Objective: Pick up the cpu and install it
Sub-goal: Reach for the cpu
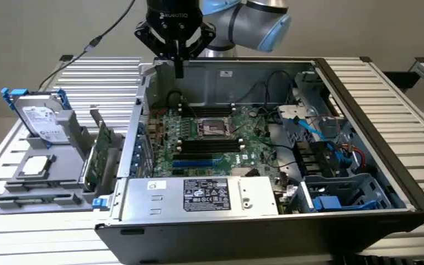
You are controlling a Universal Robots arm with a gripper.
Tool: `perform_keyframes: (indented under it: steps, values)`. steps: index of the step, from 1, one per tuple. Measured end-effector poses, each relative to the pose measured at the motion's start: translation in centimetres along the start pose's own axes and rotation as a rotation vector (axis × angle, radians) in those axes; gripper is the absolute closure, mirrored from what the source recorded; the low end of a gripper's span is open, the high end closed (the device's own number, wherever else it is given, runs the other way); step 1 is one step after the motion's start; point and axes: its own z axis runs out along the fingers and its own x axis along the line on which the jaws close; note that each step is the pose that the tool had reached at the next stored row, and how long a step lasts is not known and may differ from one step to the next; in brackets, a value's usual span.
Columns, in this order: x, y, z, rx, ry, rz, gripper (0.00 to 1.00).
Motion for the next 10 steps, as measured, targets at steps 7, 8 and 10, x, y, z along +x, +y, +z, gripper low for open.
perform_keyframes:
  steps: [7, 8, 10]
  values:
    - [0.0, 0.0, -0.01, 0.0, 0.0, 0.0, 0.89]
    - [0.0, 0.0, -0.01, 0.0, 0.0, 0.0, 0.89]
    - [0.0, 0.0, -0.01, 0.0, 0.0, 0.0, 0.89]
